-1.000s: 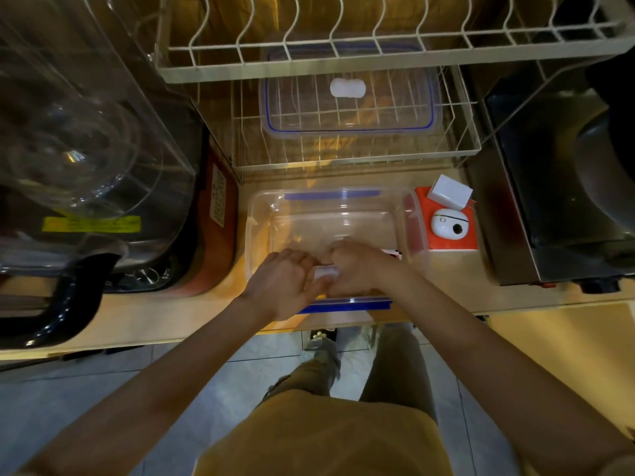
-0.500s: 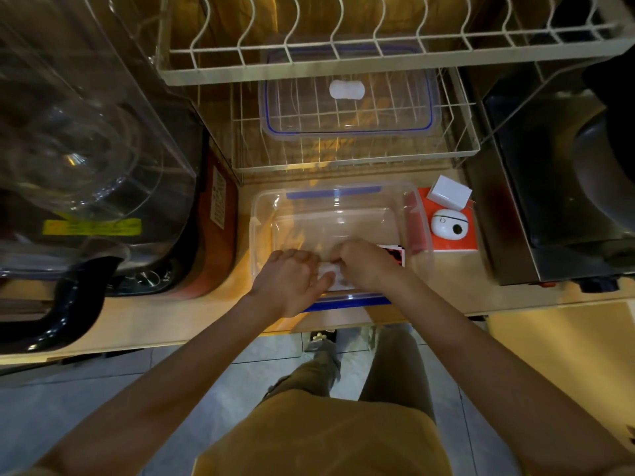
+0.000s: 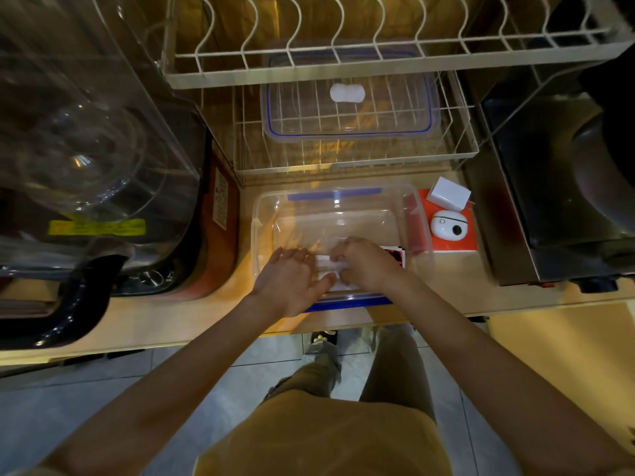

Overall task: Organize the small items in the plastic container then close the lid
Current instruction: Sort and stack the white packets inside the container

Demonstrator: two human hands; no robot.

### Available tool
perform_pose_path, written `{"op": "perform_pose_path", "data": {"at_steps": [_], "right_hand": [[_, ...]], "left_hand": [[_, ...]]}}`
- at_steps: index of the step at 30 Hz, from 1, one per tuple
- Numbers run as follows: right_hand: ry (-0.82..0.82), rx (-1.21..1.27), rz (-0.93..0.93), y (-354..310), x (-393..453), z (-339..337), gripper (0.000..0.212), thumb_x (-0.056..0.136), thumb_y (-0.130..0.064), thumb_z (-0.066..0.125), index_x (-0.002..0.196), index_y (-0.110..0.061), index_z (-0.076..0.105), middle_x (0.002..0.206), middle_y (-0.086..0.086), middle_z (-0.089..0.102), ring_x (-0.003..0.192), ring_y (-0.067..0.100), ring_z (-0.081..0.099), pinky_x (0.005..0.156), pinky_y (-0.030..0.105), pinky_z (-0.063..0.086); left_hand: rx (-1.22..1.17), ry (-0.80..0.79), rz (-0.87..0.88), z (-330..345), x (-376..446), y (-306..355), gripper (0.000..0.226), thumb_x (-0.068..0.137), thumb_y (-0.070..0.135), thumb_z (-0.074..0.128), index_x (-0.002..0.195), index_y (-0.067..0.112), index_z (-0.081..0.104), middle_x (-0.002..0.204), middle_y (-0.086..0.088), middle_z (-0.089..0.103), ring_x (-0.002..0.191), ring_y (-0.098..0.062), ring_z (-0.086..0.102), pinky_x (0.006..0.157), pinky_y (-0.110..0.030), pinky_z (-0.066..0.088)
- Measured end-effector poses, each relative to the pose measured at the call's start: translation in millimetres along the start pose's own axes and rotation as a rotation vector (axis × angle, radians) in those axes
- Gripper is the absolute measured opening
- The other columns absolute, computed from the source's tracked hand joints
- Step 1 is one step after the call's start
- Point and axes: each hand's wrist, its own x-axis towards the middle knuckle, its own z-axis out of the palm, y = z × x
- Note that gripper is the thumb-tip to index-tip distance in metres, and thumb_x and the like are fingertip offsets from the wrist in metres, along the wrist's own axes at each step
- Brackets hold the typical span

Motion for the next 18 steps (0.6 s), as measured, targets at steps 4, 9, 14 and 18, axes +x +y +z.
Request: {"op": "perform_pose_path", "data": {"at_steps": [4,9,14,18], "right_hand": [[0.047,0.005,0.023,4.2,2.6,-4.3,0.044,0.086,0.0,0.049,0.129,-0.011,0.052,0.13,0.015,0.049,0.123,0.029,0.043,0.103,0.038,0.04],[0.019,-0.002,0.034,2.6,4.1,-1.4,0.05,0.085,0.003,0.052,0.133,-0.009,0.046,0.135,0.015,0.045,0.127,0.029,0.04,0.105,0.04,0.039],[0.041,-0.006,0.044,1.8,3.0,3.3,0.049,0.085,-0.002,0.055,0.132,-0.013,0.046,0.134,0.013,0.047,0.125,0.028,0.043,0.102,0.039,0.042],[0.032,-0.01,0.012,5.1,1.2,-0.3,0.043,0.085,-0.004,0.056,0.127,-0.013,0.051,0.129,0.012,0.05,0.121,0.028,0.046,0.1,0.038,0.043]], "left_hand": [[-0.007,-0.011,-0.018,1.1,-0.1,-0.3,0.064,0.09,0.056,0.025,0.128,0.01,0.047,0.139,-0.013,0.046,0.129,-0.026,0.038,0.11,-0.039,0.027],[-0.005,0.004,-0.063,2.8,0.1,0.0,0.065,0.088,0.059,0.026,0.129,0.012,0.046,0.137,-0.012,0.048,0.122,-0.028,0.046,0.099,-0.039,0.036],[0.027,0.076,-0.062,5.5,-0.5,-1.3,0.057,0.087,0.057,0.027,0.115,0.017,0.057,0.118,-0.008,0.062,0.095,-0.024,0.061,0.075,-0.033,0.04],[0.027,0.103,-0.047,5.6,0.2,-1.4,0.055,0.087,0.055,0.028,0.109,0.017,0.061,0.11,-0.007,0.065,0.091,-0.023,0.06,0.073,-0.032,0.039]]}}
